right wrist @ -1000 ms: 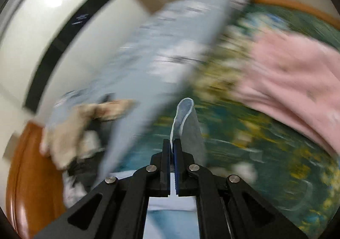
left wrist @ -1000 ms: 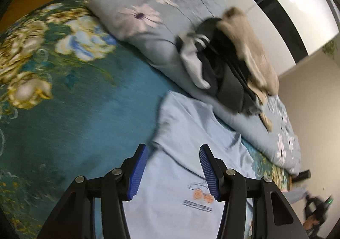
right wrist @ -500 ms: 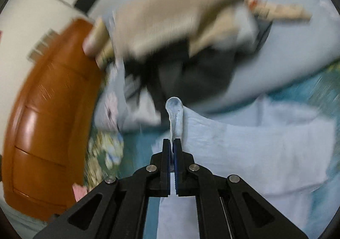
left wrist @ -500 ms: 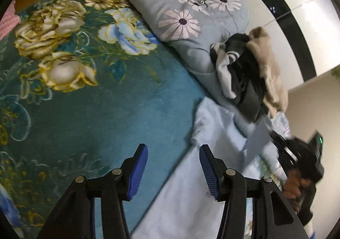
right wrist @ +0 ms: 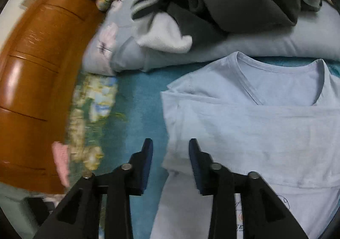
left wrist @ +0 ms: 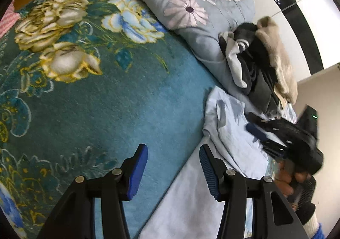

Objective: Fold clothes

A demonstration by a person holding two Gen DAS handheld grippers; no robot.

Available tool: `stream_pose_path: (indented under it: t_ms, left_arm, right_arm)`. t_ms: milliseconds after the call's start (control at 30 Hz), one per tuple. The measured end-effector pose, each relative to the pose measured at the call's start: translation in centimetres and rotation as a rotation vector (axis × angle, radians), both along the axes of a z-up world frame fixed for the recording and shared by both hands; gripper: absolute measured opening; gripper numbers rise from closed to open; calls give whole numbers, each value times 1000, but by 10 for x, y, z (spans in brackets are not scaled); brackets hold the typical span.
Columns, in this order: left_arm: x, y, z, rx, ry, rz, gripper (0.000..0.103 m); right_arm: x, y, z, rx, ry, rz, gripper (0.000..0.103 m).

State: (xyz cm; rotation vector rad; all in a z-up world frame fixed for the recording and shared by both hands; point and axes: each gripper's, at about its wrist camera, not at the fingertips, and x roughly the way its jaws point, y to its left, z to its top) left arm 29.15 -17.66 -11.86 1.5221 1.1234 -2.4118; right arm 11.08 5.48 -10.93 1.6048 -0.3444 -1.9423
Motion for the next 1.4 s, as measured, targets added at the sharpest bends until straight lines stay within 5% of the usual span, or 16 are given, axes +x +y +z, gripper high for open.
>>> stream_pose_path:
  t_ms: [167,333,533,767,1167,1267,1367,1400]
  left_arm:
    - [-9,20,-13,16,-28,-61,55]
    - [-17,41,-26,33,-57,-122,55]
    - [-1,57,-34,40,-78,-220,55]
    - [39,54,-36,31,-94,-288,55]
    - [99,39,-62,130,-145,-218,55]
    - [109,42,-64,150,-164,-236,53]
    - [122,46,-67,180,-174,-255,29]
    - [125,48,-66,175,-181,-270,10]
  right_arm:
    - [0,90,15,-15,24,-126,37]
    - [19,213,8,-30,-79,-390,37]
    - [67,289,-6,82,-185,-475,37]
    - [120,290,-37,107,-335,-377,37]
    - [167,277,-66,66,-391,-369,39]
    - [171,272,-61,55,-384,-348,22]
    - [179,273,-51,77,-377,-304,6]
    - [181,271,-49,83,-373,-291,4]
